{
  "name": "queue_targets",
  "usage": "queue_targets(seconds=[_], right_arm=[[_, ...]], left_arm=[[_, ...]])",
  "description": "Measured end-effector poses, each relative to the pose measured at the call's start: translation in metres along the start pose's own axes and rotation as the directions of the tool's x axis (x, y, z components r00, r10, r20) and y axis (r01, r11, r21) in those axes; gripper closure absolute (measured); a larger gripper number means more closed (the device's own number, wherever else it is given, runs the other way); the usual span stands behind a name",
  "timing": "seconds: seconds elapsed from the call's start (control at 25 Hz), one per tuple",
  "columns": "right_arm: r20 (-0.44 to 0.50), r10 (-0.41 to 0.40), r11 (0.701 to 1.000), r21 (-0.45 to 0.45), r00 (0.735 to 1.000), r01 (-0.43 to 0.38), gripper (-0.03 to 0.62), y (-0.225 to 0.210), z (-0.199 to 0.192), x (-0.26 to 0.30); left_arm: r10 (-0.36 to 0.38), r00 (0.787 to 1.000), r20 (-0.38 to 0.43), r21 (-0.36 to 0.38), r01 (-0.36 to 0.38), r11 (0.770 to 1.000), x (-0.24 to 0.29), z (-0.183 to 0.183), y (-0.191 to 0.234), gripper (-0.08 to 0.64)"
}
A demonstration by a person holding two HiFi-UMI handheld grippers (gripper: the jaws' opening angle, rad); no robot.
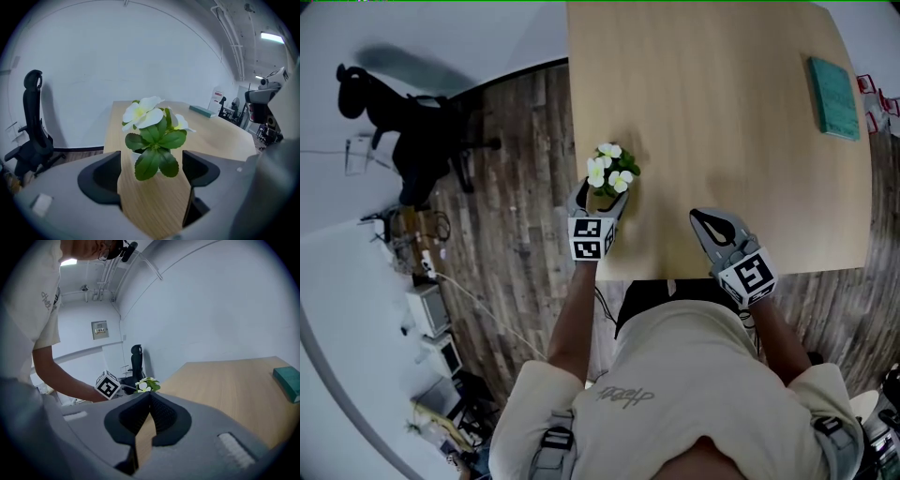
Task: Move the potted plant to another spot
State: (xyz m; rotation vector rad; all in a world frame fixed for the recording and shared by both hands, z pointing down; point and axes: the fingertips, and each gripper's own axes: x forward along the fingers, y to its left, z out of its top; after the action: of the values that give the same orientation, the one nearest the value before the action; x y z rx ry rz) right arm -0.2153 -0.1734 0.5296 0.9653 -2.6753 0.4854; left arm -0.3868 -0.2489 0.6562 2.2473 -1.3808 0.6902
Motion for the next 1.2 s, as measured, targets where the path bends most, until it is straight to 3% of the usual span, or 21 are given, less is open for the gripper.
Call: queue_targets(seconds=[0.72,1.2], right_arm=[[-0.071,-0.043,0.997,0.056,0.997,0.047,0.589,-0.012,-0.014,0.018],[-0.095,-0.083,0.995,0.051,0.992,0.088,0.589,-0.014,-0.023,0.009]], left_arm=[[-0.022,0.999,-0.036,0.012,0.023,1.000,0.042,-0.010,0.005,0.135],[-0.026,0.999,-0.027,0.039,0.027,0.999,0.053,-0.010,0.001,0.204]])
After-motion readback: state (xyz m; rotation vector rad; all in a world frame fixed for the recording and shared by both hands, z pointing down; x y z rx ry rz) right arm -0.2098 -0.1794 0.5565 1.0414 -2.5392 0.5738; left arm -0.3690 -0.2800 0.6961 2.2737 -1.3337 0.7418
